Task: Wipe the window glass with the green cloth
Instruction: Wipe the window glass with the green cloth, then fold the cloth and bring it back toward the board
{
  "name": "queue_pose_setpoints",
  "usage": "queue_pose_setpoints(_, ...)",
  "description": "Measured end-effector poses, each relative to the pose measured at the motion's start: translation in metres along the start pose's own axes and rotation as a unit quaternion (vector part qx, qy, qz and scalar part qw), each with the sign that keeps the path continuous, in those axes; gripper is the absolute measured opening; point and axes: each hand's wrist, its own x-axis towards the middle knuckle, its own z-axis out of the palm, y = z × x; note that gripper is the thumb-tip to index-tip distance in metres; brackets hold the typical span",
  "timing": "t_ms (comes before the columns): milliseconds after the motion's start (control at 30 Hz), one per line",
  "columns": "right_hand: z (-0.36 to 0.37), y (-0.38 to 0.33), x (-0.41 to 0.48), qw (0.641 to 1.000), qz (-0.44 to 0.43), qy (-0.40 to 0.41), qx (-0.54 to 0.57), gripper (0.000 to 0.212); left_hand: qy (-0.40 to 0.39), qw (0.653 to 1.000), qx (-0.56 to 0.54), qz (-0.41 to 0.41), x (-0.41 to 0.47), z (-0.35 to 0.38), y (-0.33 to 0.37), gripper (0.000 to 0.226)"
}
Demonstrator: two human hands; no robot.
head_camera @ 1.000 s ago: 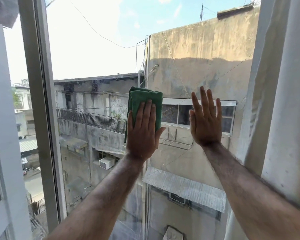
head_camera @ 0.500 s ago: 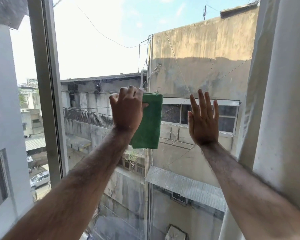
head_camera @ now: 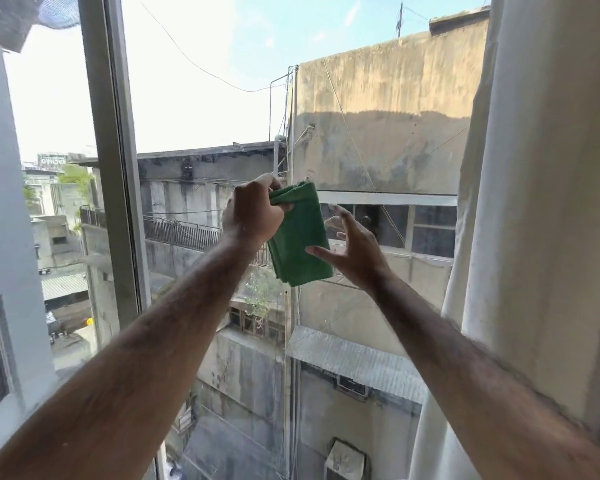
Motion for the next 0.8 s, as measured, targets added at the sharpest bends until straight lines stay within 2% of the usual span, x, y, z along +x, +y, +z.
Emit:
queue_pose_setpoints(67, 0.003, -0.003, -0.004, 0.998, 0.054, -0.031, 0.016, 0.089, -0.001, 0.996, -0.070, -0.047, -0.007, -0.007, -0.005, 0.031)
queue_pose_setpoints(167, 0.010, -0.005, -0.014, 0.994, 0.102, -0.017, 0.047, 0.034, -0.001, 0.977, -0.165, -0.136, -0.020, -0.021, -0.020, 0.034)
queue_pose_setpoints(200, 0.011, -0.007, -0.017, 0.985, 0.133, -0.019, 0.106, 0.019, -0.012, 0.964, -0.204, -0.171, -0.026, -0.024, -0.027, 0.035)
queue_pose_setpoints(233, 0.012, -0.008, -0.020, 0.969, 0.165, -0.026, 0.183, 0.016, -0.026, 0.948, -0.240, -0.206, -0.033, -0.027, -0.034, 0.037)
queue_pose_setpoints(300, 0.012, -0.013, -0.030, 0.910, 0.239, -0.052, 0.335, 0.018, -0.044, 0.914, -0.301, -0.269, -0.052, -0.031, -0.050, 0.037)
queue_pose_setpoints(400, 0.018, -0.018, -0.051, 0.844, 0.310, -0.087, 0.429, 0.023, -0.074, 0.860, -0.380, -0.334, -0.087, -0.032, -0.076, 0.027)
queue_pose_setpoints(567, 0.048, -0.018, -0.098, 0.805, 0.379, -0.083, 0.449, 0.026, -0.112, 0.816, -0.405, -0.398, -0.150, -0.016, -0.120, 0.030)
queue_pose_setpoints(800, 0.108, -0.006, -0.197, 0.766, 0.471, -0.095, 0.427, 0.046, -0.139, 0.757, -0.419, -0.482, -0.260, 0.010, -0.172, 0.020)
